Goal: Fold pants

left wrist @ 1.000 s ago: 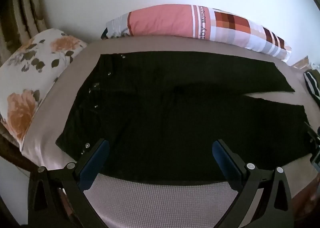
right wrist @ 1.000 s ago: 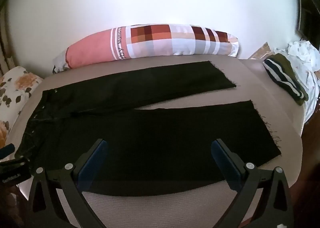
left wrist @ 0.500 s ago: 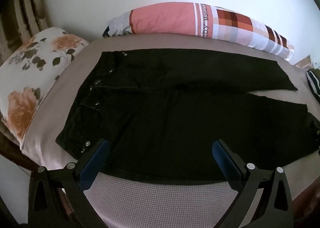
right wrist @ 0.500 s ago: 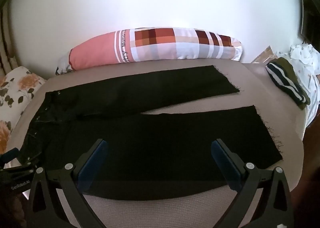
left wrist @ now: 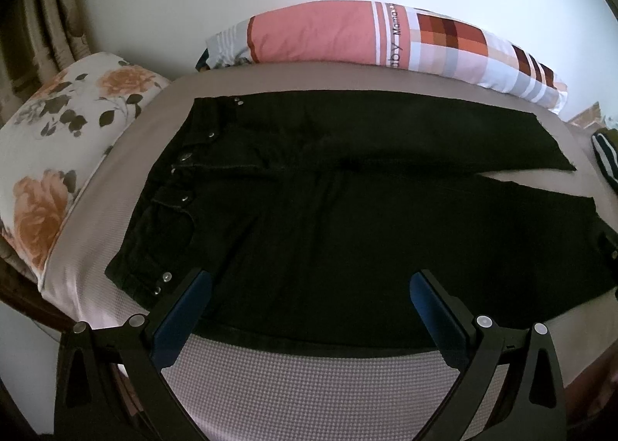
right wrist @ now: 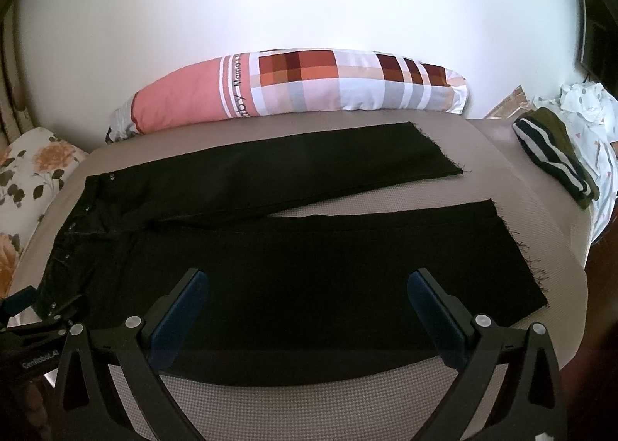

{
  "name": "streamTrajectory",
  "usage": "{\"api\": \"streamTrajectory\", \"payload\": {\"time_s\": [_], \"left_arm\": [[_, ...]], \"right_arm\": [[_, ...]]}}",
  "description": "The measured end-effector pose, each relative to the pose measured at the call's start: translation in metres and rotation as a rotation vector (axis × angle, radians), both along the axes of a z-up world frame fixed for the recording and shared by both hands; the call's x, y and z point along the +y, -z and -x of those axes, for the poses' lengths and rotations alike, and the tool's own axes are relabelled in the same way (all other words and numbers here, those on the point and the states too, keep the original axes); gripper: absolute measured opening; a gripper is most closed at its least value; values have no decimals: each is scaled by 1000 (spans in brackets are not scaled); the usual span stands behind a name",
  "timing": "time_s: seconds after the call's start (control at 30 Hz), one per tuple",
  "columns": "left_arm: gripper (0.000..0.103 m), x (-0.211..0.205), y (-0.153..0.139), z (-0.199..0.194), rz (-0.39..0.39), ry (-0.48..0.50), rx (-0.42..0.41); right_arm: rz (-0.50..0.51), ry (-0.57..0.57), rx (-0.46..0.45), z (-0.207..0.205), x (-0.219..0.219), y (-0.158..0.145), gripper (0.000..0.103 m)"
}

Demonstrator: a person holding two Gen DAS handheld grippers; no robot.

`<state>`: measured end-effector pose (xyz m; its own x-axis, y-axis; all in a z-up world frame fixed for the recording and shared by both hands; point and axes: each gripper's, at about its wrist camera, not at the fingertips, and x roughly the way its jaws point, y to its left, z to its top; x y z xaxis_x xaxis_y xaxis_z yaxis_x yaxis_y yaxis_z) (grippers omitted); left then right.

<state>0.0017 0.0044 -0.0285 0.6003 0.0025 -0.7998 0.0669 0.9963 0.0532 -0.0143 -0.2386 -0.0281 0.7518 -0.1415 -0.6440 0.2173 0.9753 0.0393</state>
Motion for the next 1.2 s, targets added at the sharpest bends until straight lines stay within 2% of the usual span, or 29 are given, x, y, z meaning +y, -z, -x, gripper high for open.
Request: {"api": "streamTrajectory", "payload": {"time_s": [1.2], "left_arm": [[102, 2, -2, -4, -18, 6, 11]], "right_arm": [[8, -3, -2, 2, 0, 1, 103]]}}
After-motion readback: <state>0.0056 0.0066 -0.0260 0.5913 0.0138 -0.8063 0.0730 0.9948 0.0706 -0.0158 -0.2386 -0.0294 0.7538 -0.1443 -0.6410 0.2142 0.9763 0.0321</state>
